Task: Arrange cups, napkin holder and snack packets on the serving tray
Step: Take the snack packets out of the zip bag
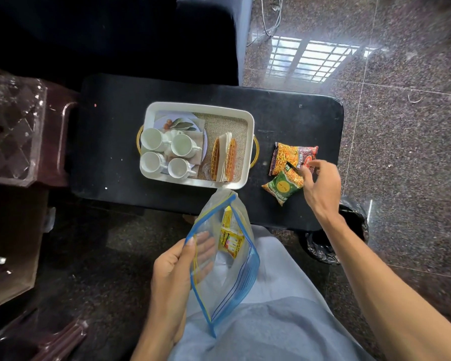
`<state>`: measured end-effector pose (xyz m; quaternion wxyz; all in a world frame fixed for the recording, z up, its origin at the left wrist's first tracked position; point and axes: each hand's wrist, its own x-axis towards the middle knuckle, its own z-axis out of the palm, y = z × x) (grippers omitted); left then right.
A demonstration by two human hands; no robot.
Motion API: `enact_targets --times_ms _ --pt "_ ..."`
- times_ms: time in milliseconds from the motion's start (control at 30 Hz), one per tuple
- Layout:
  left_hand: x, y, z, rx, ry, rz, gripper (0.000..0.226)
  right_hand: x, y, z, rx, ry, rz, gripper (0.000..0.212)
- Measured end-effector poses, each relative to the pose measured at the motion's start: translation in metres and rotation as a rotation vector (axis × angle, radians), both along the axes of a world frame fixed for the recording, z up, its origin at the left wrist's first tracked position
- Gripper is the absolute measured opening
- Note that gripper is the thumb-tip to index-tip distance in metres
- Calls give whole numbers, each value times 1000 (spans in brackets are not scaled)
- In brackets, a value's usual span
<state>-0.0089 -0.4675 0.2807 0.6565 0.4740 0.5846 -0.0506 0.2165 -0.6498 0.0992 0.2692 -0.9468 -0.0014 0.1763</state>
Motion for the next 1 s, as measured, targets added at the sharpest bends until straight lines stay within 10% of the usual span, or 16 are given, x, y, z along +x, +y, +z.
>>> enact_targets --times_ms 100,233,367,467,767,1000 --pt "4 -3 -1 9 4 -12 27 -19 15 73 352 -75 64 16" --pt "9 -6 -1 16 -18 -23 29 -72 31 163 592 -47 680 10" --pt "12 -12 1 52 -34 -84 28 -105 52 165 95 248 1366 21" --pt "9 -18 3 102 -29 -159 29 -123 72 136 -310 36 1676 36" --pt "9 -10 9 113 -53 -137 30 -122 87 88 -957 -348 1992 58" --pt "9 6 9 44 -72 -37 31 -101 119 119 -912 -170 1711 18"
